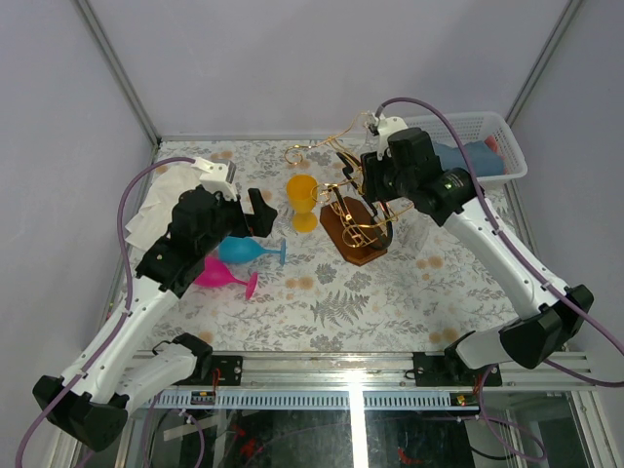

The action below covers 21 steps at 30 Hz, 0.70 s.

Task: Place the wine glass upside down on the wine glass rack
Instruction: Adjust the wine rack at the center of the board.

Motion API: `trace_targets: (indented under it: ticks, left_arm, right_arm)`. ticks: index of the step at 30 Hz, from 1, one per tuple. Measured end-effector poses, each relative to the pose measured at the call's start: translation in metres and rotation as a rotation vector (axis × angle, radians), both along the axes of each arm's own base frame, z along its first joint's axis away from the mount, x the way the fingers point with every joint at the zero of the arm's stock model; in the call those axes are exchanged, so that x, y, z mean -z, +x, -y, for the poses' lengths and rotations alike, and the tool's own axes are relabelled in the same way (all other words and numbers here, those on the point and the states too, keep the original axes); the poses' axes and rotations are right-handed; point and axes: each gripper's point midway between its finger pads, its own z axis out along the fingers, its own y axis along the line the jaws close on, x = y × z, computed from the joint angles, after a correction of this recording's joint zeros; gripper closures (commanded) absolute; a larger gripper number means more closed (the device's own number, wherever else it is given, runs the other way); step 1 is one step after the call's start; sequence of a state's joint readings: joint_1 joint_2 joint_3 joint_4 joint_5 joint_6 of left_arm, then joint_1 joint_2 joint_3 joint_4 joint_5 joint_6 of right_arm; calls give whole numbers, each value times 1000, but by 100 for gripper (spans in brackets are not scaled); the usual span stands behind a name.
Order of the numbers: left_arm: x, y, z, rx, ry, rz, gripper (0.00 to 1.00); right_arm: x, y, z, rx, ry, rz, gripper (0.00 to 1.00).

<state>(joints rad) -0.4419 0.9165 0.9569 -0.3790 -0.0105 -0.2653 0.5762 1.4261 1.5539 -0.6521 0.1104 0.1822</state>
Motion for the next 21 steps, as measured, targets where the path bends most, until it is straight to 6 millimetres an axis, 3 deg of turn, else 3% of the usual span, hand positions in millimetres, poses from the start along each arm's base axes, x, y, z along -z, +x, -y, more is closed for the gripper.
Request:
trace_targets:
  ticks: [11,21]
  left_arm:
    - [0,1,-1,-2,-1,-1,0]
    - [0,1,-1,-2,-1,-1,0]
  right_arm:
    - [16,0,-3,-66,-44,1,65]
    - [26,0,1,-113,-111,17,91]
